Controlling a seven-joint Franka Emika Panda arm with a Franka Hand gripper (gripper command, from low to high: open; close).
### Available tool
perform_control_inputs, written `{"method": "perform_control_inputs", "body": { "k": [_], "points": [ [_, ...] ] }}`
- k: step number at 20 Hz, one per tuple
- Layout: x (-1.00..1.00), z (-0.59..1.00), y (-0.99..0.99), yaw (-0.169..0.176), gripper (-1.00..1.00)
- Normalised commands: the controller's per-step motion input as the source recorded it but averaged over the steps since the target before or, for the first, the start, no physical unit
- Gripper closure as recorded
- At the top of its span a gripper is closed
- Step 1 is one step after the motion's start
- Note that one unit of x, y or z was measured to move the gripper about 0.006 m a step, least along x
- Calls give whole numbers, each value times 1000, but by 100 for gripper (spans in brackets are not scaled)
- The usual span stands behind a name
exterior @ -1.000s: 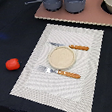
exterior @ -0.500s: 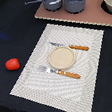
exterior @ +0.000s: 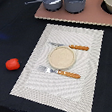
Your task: Place the pan onto the stove and place the fish and sausage into the pan.
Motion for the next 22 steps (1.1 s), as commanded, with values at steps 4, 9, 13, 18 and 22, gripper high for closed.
{"method": "perform_control_inputs", "body": {
  "k": [4,9,13,18,22],
  "points": [
    [18,354,-990,0,-100],
    [6,202,-993,0,-100],
    [0,53,-992,0,-100],
    [0,0,-999,0,-100],
    [0,-116,-1000,0,-100]
  ]
}}
